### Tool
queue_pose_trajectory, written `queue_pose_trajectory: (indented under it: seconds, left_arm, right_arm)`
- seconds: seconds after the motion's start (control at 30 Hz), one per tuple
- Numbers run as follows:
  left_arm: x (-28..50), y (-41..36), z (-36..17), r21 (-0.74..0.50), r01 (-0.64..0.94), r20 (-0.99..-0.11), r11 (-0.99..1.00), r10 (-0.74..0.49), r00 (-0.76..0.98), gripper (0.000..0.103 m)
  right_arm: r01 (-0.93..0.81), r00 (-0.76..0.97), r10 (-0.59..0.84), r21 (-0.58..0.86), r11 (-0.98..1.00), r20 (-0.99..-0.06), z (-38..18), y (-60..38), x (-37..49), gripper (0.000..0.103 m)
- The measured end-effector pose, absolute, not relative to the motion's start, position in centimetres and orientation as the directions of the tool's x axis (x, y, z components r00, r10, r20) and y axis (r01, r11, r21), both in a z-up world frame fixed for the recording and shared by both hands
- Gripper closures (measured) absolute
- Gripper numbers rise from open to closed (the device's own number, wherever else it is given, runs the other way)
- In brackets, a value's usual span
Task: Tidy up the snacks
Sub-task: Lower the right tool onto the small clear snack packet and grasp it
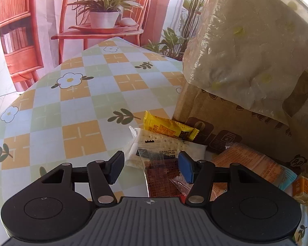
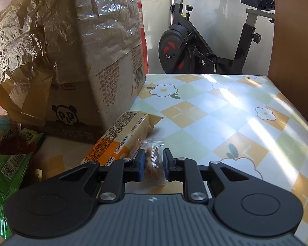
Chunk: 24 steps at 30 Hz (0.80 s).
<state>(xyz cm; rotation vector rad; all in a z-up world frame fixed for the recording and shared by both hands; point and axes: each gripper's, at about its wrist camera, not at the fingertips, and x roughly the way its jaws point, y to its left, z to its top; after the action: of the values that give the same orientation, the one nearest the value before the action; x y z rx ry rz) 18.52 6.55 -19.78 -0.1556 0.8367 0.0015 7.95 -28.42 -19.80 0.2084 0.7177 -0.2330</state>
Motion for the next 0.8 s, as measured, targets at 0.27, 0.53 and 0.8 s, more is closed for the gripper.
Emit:
queue_pose_trajectory:
  seconds: [0.27,0.53,0.8]
  left_arm:
    - [17.2,7.1,-20.1,-0.132,-0.050,-0.736,0.990,-0.064,0.674,0.042]
    - [17.1,9.0,-20.3,-0.128,-0.107,-0.749,0.986,-0.026,0.662,0.038]
    - [18.3,9.4,-20.0,-0.111,-0.164,-0.744,0.980,0.027,0.668,0.039]
  right_arm:
    - [0.283,0.731,-0.138,0.113,0.952,-0.668,-19.8,-28.4,7.9,0.083]
    - [0.283,0.731,-0.139,0.112,0.952,-0.668,-19.9,-28.4,7.9,0.083]
    - [0.283,0.731,-0.138,0.112,0.952,-0.668,-19.9,-28.4,7.9,0.083]
